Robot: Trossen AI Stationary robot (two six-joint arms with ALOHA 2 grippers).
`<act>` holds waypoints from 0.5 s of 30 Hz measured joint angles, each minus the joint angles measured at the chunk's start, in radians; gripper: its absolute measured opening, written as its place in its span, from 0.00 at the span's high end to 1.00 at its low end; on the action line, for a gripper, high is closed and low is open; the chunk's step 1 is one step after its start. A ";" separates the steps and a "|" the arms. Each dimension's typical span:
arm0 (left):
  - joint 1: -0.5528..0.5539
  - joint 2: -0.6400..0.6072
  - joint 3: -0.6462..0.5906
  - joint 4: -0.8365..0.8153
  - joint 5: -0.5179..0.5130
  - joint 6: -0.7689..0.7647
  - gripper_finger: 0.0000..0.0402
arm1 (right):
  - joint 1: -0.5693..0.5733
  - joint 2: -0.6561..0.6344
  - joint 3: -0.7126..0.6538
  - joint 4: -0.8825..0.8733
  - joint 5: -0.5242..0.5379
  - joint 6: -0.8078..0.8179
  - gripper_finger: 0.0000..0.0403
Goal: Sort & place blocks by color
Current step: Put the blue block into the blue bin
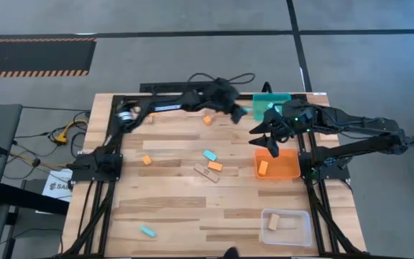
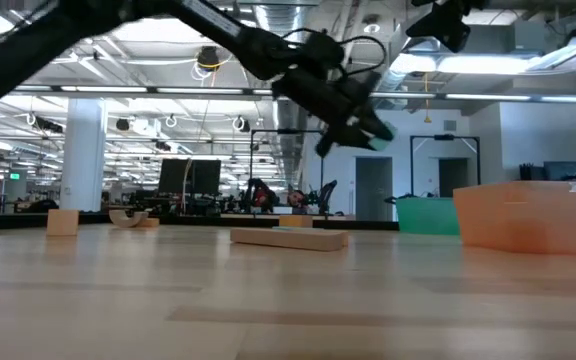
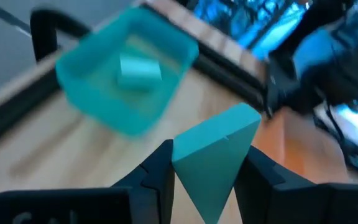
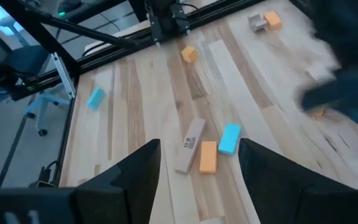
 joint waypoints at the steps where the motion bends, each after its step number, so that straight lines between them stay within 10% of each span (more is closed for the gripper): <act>1: 0.000 0.050 0.065 0.001 -0.013 -0.010 0.75 | 0.000 0.000 0.000 -0.001 0.000 -0.001 0.41; 8: 0.002 0.348 0.441 0.019 -0.040 -0.098 0.75 | 0.000 0.000 0.000 0.004 0.000 -0.008 0.41; 15: 0.006 0.356 0.337 0.247 -0.196 -0.176 0.75 | -0.002 0.003 0.000 0.027 0.000 -0.011 0.41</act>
